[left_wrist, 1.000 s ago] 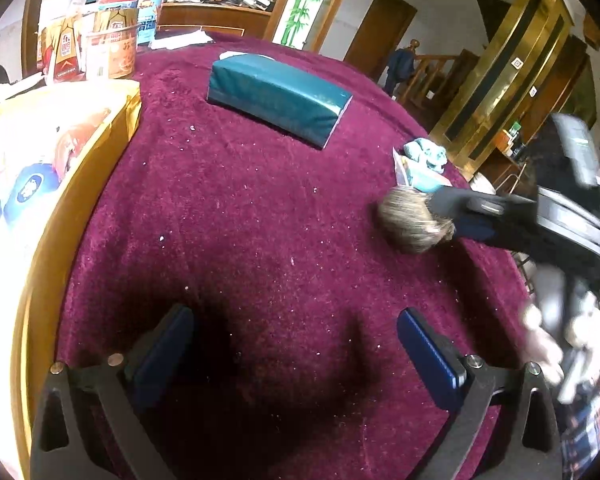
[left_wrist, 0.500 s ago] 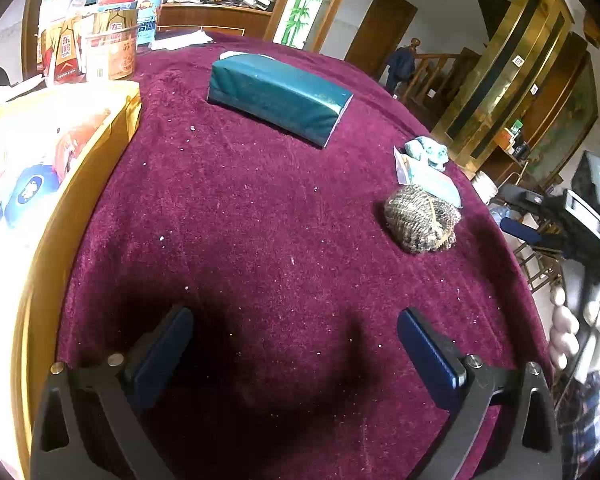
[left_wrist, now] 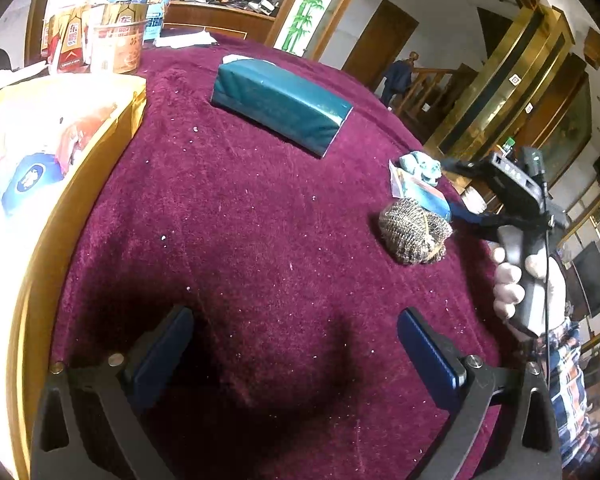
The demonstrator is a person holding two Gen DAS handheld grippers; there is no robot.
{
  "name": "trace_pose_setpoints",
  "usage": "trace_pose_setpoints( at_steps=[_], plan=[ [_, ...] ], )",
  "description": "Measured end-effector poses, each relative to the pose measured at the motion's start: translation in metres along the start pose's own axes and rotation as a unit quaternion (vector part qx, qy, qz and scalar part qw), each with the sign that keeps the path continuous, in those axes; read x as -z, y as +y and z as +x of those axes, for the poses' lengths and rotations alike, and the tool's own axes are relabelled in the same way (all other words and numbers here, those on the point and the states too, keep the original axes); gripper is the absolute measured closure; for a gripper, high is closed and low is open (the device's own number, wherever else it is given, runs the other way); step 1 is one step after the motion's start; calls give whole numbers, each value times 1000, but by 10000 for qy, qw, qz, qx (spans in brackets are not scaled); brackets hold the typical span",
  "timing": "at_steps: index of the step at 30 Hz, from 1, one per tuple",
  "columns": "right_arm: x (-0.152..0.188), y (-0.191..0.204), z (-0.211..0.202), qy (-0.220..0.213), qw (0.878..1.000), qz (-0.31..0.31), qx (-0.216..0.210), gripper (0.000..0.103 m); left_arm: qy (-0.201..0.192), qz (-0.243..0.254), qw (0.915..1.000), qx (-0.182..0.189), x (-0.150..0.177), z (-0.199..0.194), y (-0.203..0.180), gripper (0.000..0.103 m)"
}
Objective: Organize soft objects
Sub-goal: 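Grasp the knitted brown ball with the left tool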
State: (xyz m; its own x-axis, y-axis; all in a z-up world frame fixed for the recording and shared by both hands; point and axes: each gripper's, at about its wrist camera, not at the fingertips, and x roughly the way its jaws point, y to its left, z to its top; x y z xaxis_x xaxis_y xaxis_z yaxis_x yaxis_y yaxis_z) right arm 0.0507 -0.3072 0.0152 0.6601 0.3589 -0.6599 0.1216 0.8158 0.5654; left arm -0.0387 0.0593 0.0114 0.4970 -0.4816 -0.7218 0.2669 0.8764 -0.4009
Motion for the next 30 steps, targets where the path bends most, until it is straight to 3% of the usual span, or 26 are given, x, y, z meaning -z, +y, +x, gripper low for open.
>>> trace_pose_setpoints(
  at_steps=[3, 5, 8, 9, 11, 13, 21, 27, 30],
  plan=[
    [5, 4, 6, 195, 9992, -137, -315, 9, 10, 23, 10000, -32, 0, 0, -1, 1],
    [11, 9, 13, 604, 9911, -56, -1188, 9, 32, 51, 10000, -59, 0, 0, -2, 1],
    [20, 24, 22, 1095, 9742, -182, -1965, 9, 224, 184, 9995, -122, -1, 2, -9, 1],
    [22, 28, 21, 1119, 9718, -259, -2060, 9, 344, 219, 9992, 8, -2, 4, -13, 1],
    [23, 33, 15, 976, 9743, -371, -1994, 9, 441, 185, 9985, 258, -8, 7, -25, 1],
    [20, 28, 11, 831, 9786, -307, -1860, 9, 400, 275, 9985, 264, -15, 13, -41, 1],
    [12, 14, -2, 319, 9917, -346, -1200, 9, 301, 1280, 9912, -160, -44, 77, -122, 1],
    [13, 16, 4, 361, 9940, -541, -877, 9, 444, 1768, 9814, -608, -47, 117, -135, 2],
    [14, 19, 10, 379, 9947, -676, -671, 9, 341, 1690, 9843, -366, -51, 109, -128, 32]
  ],
)
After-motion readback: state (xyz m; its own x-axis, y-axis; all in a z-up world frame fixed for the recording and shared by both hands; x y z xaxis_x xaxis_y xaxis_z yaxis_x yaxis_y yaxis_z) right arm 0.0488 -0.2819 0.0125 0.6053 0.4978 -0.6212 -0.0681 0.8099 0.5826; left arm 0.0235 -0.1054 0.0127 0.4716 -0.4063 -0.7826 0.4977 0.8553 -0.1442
